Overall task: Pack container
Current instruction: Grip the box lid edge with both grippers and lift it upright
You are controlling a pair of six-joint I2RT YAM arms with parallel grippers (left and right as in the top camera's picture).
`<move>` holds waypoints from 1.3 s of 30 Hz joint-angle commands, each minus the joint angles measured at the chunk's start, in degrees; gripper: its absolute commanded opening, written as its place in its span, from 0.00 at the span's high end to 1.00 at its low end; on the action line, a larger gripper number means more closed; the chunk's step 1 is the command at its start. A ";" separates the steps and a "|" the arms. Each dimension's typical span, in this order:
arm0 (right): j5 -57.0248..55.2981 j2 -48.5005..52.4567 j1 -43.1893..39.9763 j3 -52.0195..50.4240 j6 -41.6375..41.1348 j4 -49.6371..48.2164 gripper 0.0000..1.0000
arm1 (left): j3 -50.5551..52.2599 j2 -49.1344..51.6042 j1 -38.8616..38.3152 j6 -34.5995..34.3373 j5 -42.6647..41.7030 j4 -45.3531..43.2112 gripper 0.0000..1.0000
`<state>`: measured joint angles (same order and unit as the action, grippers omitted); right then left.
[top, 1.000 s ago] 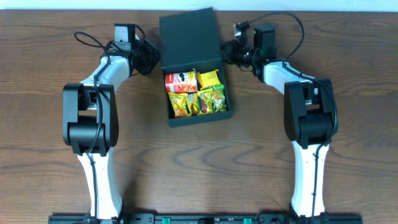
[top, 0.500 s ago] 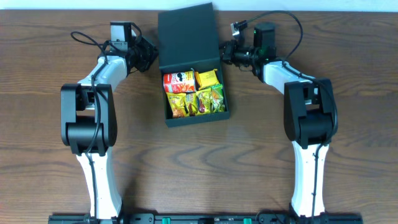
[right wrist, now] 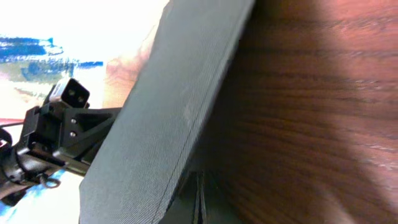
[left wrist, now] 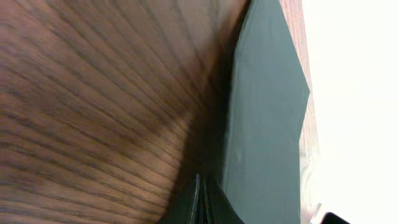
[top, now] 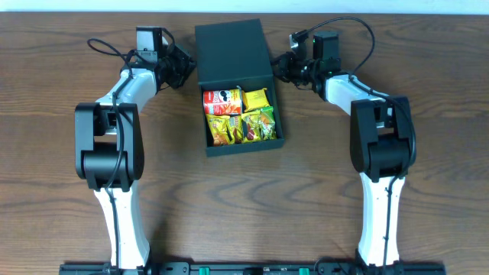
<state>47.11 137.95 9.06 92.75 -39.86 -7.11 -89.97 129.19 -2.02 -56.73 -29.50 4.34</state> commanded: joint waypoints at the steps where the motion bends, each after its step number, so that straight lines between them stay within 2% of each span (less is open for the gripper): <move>1: -1.84 0.00 -0.33 1.05 1.44 -0.83 0.99 | -0.48 0.94 -0.13 -2.12 3.72 0.07 0.94; 5: -1.88 0.00 -0.31 1.05 1.81 -2.08 0.99 | -0.48 1.03 -0.22 -2.95 5.60 0.09 0.94; 10: -1.88 0.00 -0.33 1.05 1.81 -2.49 0.99 | -0.48 3.06 -0.24 -6.84 3.26 -0.46 0.94; 25: 0.17 0.00 -0.15 1.05 2.67 -2.47 0.99 | -0.48 5.40 -0.26 -9.75 -2.36 -13.51 0.94; 32: 4.81 0.00 -0.52 1.05 4.74 -2.49 0.99 | -0.48 5.40 0.04 -9.01 -11.47 -25.27 0.94; 39: 9.44 0.00 -2.12 1.05 6.86 -2.80 0.99 | -0.48 5.40 1.14 -4.42 -20.17 -28.72 0.94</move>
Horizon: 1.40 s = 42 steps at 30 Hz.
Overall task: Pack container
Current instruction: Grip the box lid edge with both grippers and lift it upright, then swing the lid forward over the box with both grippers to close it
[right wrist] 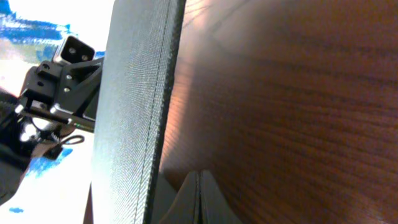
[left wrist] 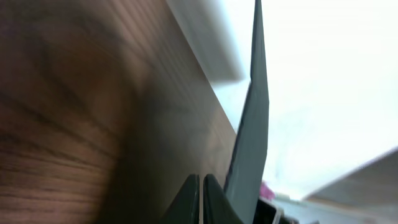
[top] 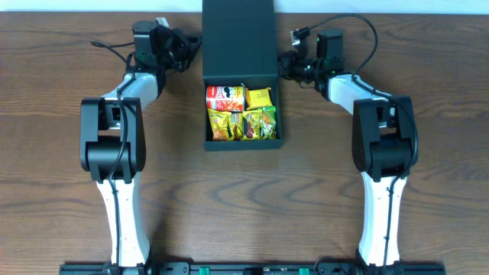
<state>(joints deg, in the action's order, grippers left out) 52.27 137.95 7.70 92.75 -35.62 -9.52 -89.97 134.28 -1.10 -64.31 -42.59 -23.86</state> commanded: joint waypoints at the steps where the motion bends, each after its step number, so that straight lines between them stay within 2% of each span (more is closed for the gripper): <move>1: 5.35 0.00 -1.03 1.05 2.99 -0.72 0.99 | -0.48 0.31 0.42 4.11 -8.39 -0.68 0.94; 6: 12.24 0.00 -2.27 1.05 3.06 -6.36 0.99 | -0.48 0.31 1.05 6.51 -12.55 -2.27 0.94; 12: 19.19 0.00 -2.64 1.05 2.89 -13.11 0.99 | -0.48 0.31 1.09 6.60 -13.68 -3.21 0.94; 22: 25.40 -0.02 -2.73 1.05 0.35 -19.91 0.99 | -0.48 0.31 1.36 9.09 -20.68 -6.34 0.94; 30: 26.05 -0.02 -3.76 1.05 -0.11 -20.79 0.99 | -0.48 0.31 1.57 9.07 -23.63 -9.01 0.94; 36: 28.00 -0.02 -4.17 1.05 -4.04 -26.18 0.99 | -0.48 0.28 1.57 9.03 -27.15 -13.16 0.94; 42: 30.12 -0.02 -4.22 1.05 -11.65 -35.34 0.98 | -0.48 0.28 1.88 9.05 -31.41 -16.20 0.94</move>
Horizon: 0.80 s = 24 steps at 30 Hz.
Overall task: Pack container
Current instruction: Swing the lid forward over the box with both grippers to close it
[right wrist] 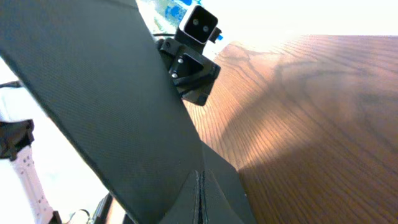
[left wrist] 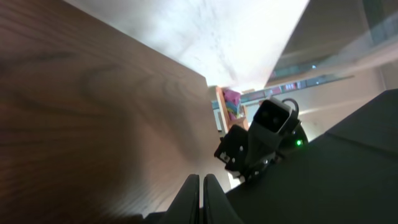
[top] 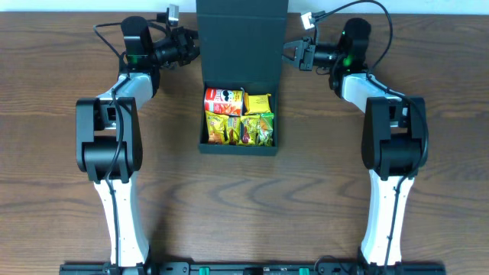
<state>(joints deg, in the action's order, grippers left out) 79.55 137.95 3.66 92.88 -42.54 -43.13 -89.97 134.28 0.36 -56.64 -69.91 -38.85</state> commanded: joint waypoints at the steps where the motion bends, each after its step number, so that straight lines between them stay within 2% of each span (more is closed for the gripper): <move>1: 3.39 -0.02 -0.15 0.92 -5.68 -3.17 0.98 | -0.48 0.28 0.48 1.38 -5.18 -2.43 0.94; 5: 6.10 -0.02 -0.15 0.92 -8.26 -7.89 0.98 | -0.48 0.28 0.68 1.36 -10.21 -10.14 0.94; 9: 8.55 -0.02 -0.13 0.92 -8.72 -8.57 0.99 | -0.48 0.28 1.18 1.36 -14.25 -14.73 0.94; 15: 9.81 -0.02 0.07 0.92 -9.84 -8.55 0.98 | -0.48 0.28 1.75 1.40 -17.86 -15.26 0.94; 24: 9.81 -0.02 0.28 0.92 -10.21 -8.55 0.98 | -0.48 0.28 2.36 1.36 -18.34 -15.23 0.94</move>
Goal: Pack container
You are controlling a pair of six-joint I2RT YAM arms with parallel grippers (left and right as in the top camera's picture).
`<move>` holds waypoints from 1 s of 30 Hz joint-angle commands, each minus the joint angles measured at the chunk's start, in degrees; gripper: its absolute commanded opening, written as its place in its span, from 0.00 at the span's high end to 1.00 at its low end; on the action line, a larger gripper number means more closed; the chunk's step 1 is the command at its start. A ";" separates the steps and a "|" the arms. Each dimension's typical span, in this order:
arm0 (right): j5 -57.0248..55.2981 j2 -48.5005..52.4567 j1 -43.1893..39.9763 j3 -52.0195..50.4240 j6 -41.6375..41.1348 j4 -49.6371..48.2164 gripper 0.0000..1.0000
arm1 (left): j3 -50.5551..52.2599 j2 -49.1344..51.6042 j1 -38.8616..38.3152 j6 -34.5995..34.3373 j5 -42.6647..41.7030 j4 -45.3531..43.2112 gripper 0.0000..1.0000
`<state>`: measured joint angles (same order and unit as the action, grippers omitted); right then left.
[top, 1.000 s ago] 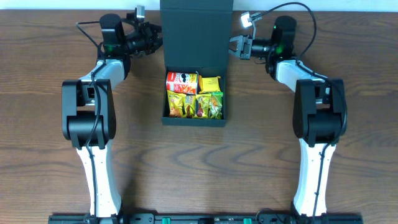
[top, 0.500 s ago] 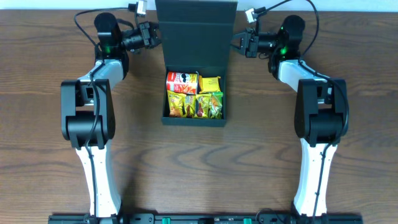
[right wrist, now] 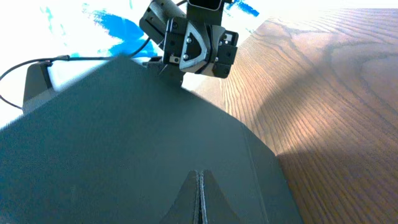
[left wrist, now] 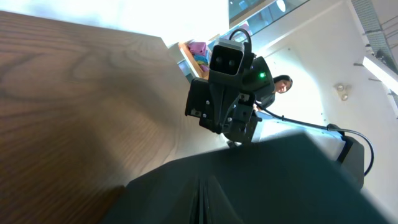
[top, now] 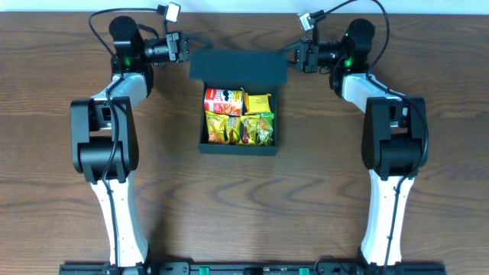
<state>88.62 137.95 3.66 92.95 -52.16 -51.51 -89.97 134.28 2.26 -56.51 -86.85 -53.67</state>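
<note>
A dark box point(top: 202, 145) sits mid-table, holding a red can and yellow snack packets point(top: 238, 116). Its hinged lid point(top: 238, 67) is raised at the back and tips forward over the box's rear edge. My left gripper point(top: 186, 47) is shut at the lid's left top corner. My right gripper point(top: 291, 50) is shut at the right top corner. In the left wrist view the shut left gripper point(left wrist: 202, 199) lies against the lid's outer face point(left wrist: 267, 180). The right wrist view shows the same for the right gripper point(right wrist: 199, 193) and the lid point(right wrist: 124, 137).
Bare wooden table lies all around the box, its far edge just behind the lid. Both arm bases stand at the near edge, left and right. Each wrist view shows the opposite arm's camera beyond the lid, the right one point(left wrist: 229, 93) and the left one point(right wrist: 189, 37).
The lid has tipped forward and looks much shorter from above. Both grippers, still shut, now rest on its outer face instead of beside its edges.
The lid first lay flat on the table behind the box, with both shut grippers low at its side edges. Then it was partly lifted, and later it stood near upright between the grippers. Now it leans toward the box opening.
</note>
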 commanded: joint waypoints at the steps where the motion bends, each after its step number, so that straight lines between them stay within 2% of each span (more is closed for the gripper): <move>1: 0.74 -0.02 0.28 0.85 -0.66 -0.17 0.99 | -0.48 0.28 0.46 1.22 -1.55 -0.42 0.94; 10: 0.70 -0.02 0.39 0.85 -1.81 -0.24 0.98 | -0.48 0.28 0.46 1.22 -2.56 -0.42 0.94; 12: -0.46 -0.02 0.37 0.85 -1.79 -0.66 0.98 | -0.48 0.28 0.46 1.25 -0.90 -0.42 0.94; 15: -8.11 -0.02 0.09 0.85 -0.96 0.15 0.98 | -0.48 0.28 0.50 1.27 7.96 0.68 0.94; 17: -20.11 -0.02 -0.15 0.85 -1.03 6.84 0.98 | -0.48 0.28 0.63 1.22 19.06 7.41 0.94; 19: -34.69 -0.02 -0.26 0.85 -2.27 16.68 0.98 | -0.48 0.28 0.70 -0.02 34.99 19.74 0.94; 22: -45.11 -0.02 -0.17 0.85 -2.23 25.40 0.98 | -0.48 0.28 0.70 -2.73 46.49 30.69 0.94; 24: -47.74 -0.02 -0.04 0.85 -1.73 29.59 0.98 | -0.48 0.28 0.70 -0.52 47.80 34.14 0.94; 27: -47.15 -0.52 0.07 0.85 0.46 34.05 0.98 | -0.63 -0.33 0.79 2.12 43.41 36.72 0.95; 30: -47.12 -4.61 0.00 1.18 6.62 38.58 0.98 | -1.07 -4.96 1.11 7.04 43.36 39.95 0.94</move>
<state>43.94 137.67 3.60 93.23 -51.29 -14.15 -90.19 133.91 2.96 -54.72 -44.95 -14.79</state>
